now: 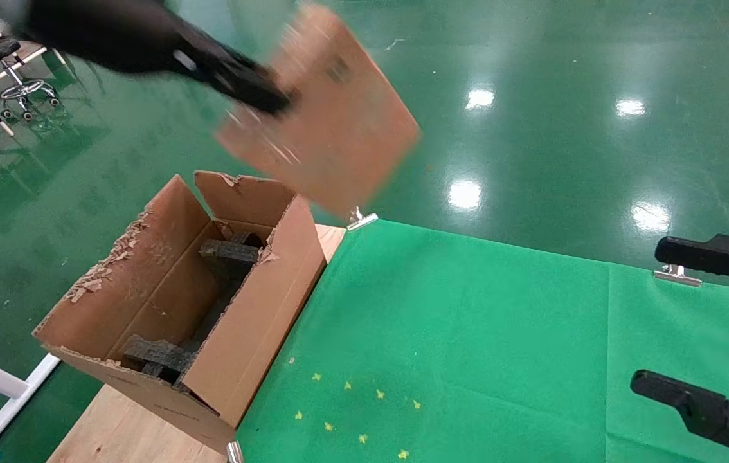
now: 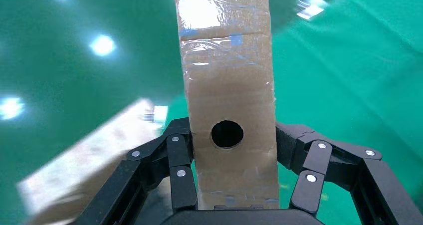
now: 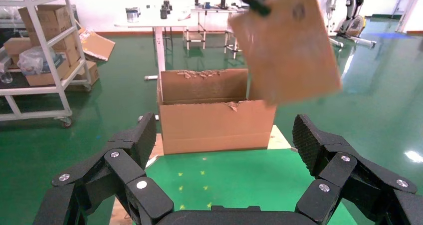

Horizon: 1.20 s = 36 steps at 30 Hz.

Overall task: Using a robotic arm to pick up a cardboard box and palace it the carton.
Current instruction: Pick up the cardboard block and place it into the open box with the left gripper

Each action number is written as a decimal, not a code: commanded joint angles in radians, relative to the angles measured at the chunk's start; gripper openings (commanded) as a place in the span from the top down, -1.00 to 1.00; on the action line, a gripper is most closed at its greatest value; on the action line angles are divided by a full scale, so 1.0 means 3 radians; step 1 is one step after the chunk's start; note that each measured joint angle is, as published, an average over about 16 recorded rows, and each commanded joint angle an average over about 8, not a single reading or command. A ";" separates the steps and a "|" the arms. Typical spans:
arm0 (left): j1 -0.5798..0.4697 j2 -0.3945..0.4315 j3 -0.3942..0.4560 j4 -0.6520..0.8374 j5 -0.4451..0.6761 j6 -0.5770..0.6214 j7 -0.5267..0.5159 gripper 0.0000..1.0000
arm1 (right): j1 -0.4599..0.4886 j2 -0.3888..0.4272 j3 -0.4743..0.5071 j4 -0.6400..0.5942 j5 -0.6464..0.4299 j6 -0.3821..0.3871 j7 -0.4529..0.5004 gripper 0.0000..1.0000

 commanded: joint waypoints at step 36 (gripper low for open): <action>0.0345 -0.0305 0.0231 0.2647 0.0654 -0.1117 0.1743 1.00 | 0.0000 0.0000 0.0000 0.0000 0.0000 0.0000 0.0000 -1.00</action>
